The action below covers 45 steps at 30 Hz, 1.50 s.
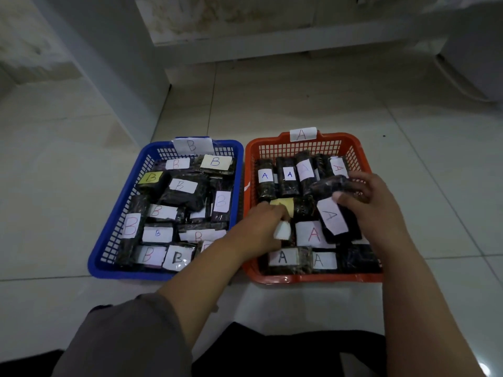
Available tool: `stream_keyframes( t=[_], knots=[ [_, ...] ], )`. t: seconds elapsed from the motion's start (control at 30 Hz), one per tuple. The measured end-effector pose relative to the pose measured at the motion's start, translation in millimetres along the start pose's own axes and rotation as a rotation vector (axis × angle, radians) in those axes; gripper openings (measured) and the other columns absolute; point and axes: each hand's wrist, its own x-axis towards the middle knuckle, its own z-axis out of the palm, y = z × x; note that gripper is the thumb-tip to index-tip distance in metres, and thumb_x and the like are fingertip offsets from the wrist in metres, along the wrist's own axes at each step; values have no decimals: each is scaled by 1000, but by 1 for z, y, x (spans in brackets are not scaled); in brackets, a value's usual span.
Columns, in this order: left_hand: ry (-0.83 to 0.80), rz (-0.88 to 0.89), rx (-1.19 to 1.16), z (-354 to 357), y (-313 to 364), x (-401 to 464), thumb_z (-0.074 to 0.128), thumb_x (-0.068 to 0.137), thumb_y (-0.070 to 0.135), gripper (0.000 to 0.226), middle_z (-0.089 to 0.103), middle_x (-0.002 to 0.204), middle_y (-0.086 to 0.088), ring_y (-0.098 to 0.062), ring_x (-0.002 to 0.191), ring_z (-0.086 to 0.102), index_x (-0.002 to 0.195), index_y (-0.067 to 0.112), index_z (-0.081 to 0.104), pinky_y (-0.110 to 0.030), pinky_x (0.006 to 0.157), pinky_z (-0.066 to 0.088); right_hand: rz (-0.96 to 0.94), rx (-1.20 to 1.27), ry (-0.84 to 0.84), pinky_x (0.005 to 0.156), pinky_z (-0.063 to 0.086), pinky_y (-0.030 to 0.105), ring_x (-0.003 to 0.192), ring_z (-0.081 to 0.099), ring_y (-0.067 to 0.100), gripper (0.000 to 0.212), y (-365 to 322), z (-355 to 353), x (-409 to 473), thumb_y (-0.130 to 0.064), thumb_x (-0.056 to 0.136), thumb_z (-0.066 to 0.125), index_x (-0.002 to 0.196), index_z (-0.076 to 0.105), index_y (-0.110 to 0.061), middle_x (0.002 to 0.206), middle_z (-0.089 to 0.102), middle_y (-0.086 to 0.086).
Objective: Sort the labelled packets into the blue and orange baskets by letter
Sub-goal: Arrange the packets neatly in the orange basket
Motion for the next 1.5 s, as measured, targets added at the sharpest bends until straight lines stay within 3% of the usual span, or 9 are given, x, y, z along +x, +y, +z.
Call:
stream_keyframes(
  t=[0.17,0.37,0.6,0.8,1.0,1.1,1.27,1.37,1.5],
  knots=[
    [43,38,6,1,-2,-7,72,77,21,49,58,120,3,-15,113,47,123,25,54,-29,92,34,-136,-191,-67,72,36,9,96,52,1,33,4,13,5,-18,87,65,116,51,-25,101,53,-22],
    [-4,100,-254,10,9,-24,82,68,24,46,54,108,14,-1,100,49,109,25,61,-17,86,42,-67,-385,-275,96,43,29,113,55,12,44,15,10,12,-15,83,70,121,53,-29,123,60,-5],
    [-13,-30,-443,7,10,-26,73,81,21,24,61,95,15,4,87,57,101,27,62,-6,73,44,-76,-543,-527,76,39,12,100,54,4,53,15,6,7,-17,81,72,126,50,-35,111,57,-15],
    [182,184,8,-23,5,-3,80,68,35,90,31,142,12,-7,132,27,142,35,29,-26,108,23,-13,-172,-445,78,50,23,91,64,9,40,2,11,10,-17,69,81,101,58,-23,98,66,-5],
    [140,245,264,-36,-3,4,76,67,49,67,54,121,12,-7,113,48,125,30,50,-26,98,31,-3,-291,-402,83,46,23,100,61,10,14,4,10,12,-28,79,72,93,67,-28,99,66,-10],
    [204,41,71,-51,-18,-3,75,68,52,67,54,120,10,-4,103,47,125,27,50,-23,87,36,-101,-730,-122,106,23,38,137,27,22,21,14,-6,14,-36,79,71,100,65,-38,126,50,-10],
    [222,-86,-104,-55,-24,-2,73,70,53,66,56,124,6,-4,101,47,127,26,51,-22,83,40,-70,-1203,-422,103,-23,60,139,-31,29,78,27,12,1,-33,75,75,140,34,-39,154,27,-8],
    [205,-116,-215,-51,-20,0,73,72,53,62,58,118,9,-4,98,51,125,27,53,-19,78,42,-101,-1321,-416,93,-26,66,135,-36,34,94,36,22,-3,-28,73,75,148,18,-31,153,27,-9],
    [94,-125,-217,-38,-16,1,72,73,53,61,57,123,7,-7,103,54,124,27,51,-25,85,46,-138,-1180,-322,100,-20,67,143,-23,26,56,32,19,-2,-34,75,71,127,47,-33,148,37,-6]
  ],
)
